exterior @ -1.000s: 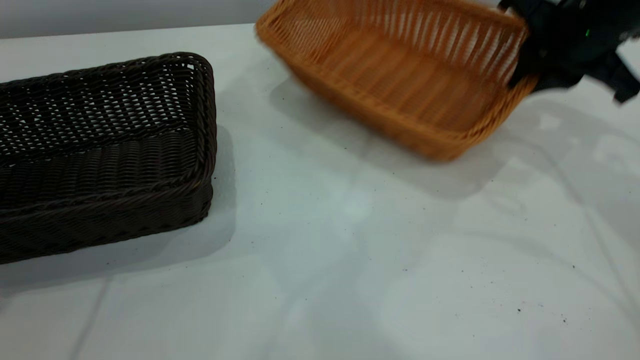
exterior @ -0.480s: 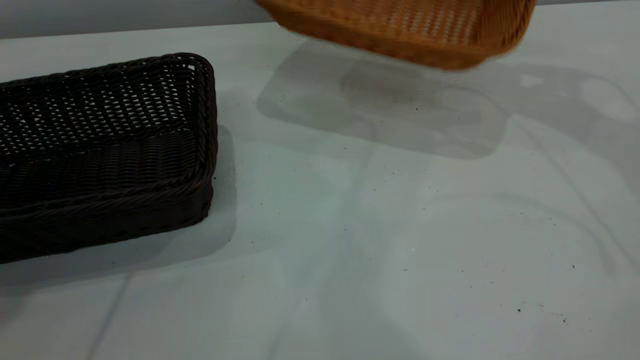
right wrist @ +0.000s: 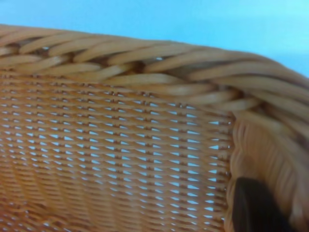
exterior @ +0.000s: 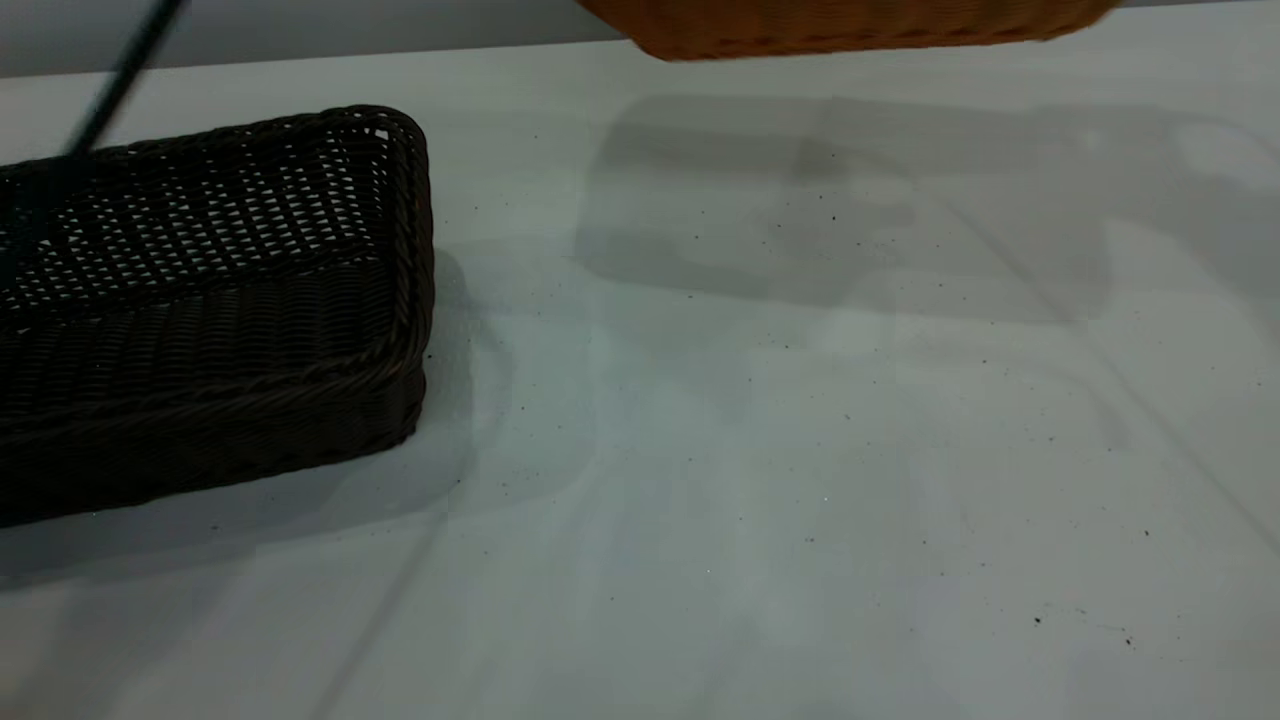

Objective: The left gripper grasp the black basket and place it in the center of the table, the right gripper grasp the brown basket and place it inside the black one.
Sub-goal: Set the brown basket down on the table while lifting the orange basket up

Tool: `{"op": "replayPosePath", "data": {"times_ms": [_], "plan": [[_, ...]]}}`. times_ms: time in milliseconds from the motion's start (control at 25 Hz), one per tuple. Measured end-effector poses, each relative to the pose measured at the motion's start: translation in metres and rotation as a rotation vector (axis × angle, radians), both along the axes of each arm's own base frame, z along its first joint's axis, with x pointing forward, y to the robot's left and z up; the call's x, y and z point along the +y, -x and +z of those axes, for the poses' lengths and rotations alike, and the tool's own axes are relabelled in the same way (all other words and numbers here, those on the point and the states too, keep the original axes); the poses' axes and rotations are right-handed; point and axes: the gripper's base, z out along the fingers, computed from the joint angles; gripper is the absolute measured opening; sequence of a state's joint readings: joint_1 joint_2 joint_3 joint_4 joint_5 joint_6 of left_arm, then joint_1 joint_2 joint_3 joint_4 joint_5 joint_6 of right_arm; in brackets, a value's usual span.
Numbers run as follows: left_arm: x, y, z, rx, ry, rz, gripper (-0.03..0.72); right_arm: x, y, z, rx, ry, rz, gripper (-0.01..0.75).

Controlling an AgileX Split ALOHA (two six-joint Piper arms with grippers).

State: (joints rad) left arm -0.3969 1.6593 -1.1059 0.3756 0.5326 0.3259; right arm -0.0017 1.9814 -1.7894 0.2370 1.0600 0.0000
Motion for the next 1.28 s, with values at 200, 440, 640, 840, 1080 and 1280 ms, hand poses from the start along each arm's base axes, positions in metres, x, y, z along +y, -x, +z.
{"op": "replayPosePath", "data": {"times_ms": [200, 440, 640, 840, 1080, 1280], "plan": [[-0.033, 0.033, -0.008, 0.169, -0.163, -0.139, 0.437, -0.002, -0.002, 0.008, -0.020, 0.026, 0.005, 0.108], [-0.052, 0.060, -0.013, 0.312, -0.215, -0.201, 0.437, 0.000, -0.003, 0.009, -0.037, 0.015, 0.002, 0.108], [-0.056, 0.075, -0.017, 0.474, -0.188, -0.300, 0.437, -0.001, -0.004, 0.010, -0.054, 0.014, -0.002, 0.108], [-0.057, 0.092, -0.018, 0.649, -0.179, -0.449, 0.437, -0.001, -0.005, 0.010, -0.055, 0.015, -0.003, 0.108], [-0.049, 0.099, -0.025, 0.710, -0.244, -0.494, 0.437, -0.001, -0.004, 0.010, -0.054, 0.015, -0.002, 0.108], [-0.038, 0.101, -0.038, 0.698, -0.329, -0.507, 0.437, -0.001, -0.005, 0.010, -0.064, 0.016, -0.005, 0.108]]}}
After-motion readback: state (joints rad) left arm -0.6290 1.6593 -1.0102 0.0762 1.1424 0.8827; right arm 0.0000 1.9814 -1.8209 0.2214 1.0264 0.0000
